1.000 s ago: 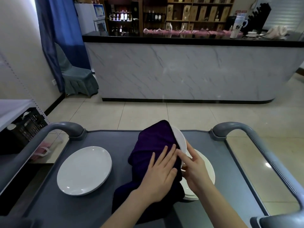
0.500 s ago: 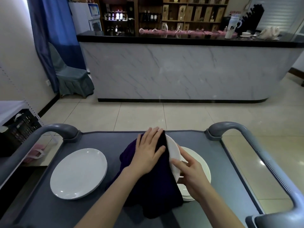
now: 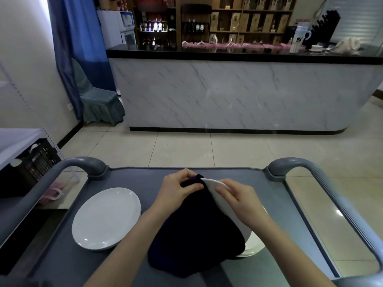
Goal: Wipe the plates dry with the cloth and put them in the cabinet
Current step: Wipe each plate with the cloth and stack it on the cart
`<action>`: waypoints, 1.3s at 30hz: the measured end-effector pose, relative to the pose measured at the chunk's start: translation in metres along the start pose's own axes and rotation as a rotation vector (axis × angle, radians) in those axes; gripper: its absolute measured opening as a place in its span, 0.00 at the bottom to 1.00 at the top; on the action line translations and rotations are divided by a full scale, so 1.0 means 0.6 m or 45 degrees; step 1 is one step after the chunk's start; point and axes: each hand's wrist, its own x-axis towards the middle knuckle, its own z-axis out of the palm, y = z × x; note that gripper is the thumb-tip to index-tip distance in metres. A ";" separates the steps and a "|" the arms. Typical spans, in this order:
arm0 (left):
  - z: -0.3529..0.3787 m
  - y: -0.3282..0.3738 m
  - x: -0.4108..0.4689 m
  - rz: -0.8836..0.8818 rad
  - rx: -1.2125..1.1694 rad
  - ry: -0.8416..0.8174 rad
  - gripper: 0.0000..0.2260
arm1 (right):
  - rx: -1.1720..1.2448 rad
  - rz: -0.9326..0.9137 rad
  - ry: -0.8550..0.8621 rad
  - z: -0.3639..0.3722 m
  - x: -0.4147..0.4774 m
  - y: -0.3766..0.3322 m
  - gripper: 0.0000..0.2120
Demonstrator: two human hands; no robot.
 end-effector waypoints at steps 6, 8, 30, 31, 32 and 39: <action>-0.004 0.005 -0.004 0.011 0.215 0.004 0.07 | 0.154 -0.008 0.065 -0.010 0.017 -0.009 0.11; -0.003 0.001 -0.009 -0.053 0.170 0.163 0.05 | 0.390 0.081 0.187 -0.012 0.014 -0.008 0.13; -0.012 -0.002 -0.024 -0.025 0.138 0.229 0.02 | 0.653 0.202 0.225 0.005 -0.002 -0.001 0.09; -0.012 -0.006 -0.029 -0.071 0.085 0.297 0.02 | 0.730 0.259 0.290 0.010 -0.006 0.001 0.09; -0.011 -0.011 -0.033 -0.110 0.032 0.344 0.02 | 0.785 0.314 0.329 0.013 -0.010 0.002 0.08; -0.022 -0.009 -0.035 -0.070 0.002 0.280 0.07 | 0.388 0.100 -0.004 -0.025 0.012 -0.002 0.09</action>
